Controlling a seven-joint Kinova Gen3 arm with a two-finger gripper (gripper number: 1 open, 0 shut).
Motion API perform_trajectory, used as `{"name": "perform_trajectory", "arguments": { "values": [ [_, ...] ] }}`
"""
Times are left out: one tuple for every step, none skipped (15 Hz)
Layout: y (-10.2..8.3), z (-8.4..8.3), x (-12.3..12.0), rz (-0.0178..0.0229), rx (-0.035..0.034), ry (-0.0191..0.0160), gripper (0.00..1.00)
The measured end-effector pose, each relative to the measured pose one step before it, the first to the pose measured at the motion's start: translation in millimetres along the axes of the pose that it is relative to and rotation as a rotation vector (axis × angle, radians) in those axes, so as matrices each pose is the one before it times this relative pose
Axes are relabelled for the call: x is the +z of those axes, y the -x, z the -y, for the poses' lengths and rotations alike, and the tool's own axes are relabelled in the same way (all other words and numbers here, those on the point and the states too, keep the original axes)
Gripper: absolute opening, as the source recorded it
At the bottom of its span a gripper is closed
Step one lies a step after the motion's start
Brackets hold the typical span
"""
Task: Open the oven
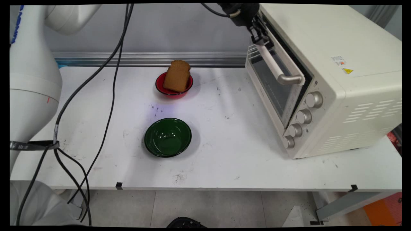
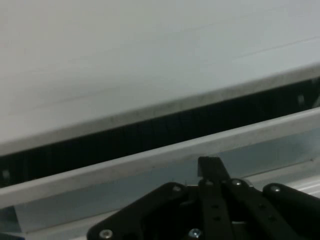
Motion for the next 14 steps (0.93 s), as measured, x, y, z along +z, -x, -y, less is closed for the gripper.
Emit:
{"name": "perform_trajectory", "arguments": {
  "values": [
    [2.46,-1.1,-1.1,0.00227,0.00044,0.00094,0.0],
    [2.91,-1.23,-0.91,0.00239,-0.00003,0.00053,0.0],
    [3.91,-1.6,-0.65,0.00299,0.00008,-0.00024,0.0],
    [3.93,-1.54,-0.22,0.00255,-0.00054,-0.00016,0.0],
    [3.44,-1.43,0.07,0.00072,-0.0007,-0.00051,0.0],
    [2.27,-1.06,0.46,0.00004,-0.00057,-0.00012,0.0],
    [3.75,-1.76,0.56,-0.00056,-0.00139,-0.00044,0.0],
    [3.67,-1.51,0.45,-0.00138,-0.00172,-0.00124,0.0],
    [4.01,-1.69,0.69,-0.00209,-0.00176,-0.00178,0.0],
    [3.99,-1.56,0.81,-0.00411,-0.0027,-0.00249,0.0],
    [2.71,-0.92,0.37,-0.00309,-0.00227,-0.00203,0.0],
    [3.18,-1.08,0.46,-0.0033,-0.00262,-0.00247,0.0],
    [4.39,-1.04,0.44,-0.00383,-0.00415,-0.00397,0.0],
    [3.65,-0.55,-0.06,-0.00203,-0.00421,-0.00381,0.0]
  ]
}}
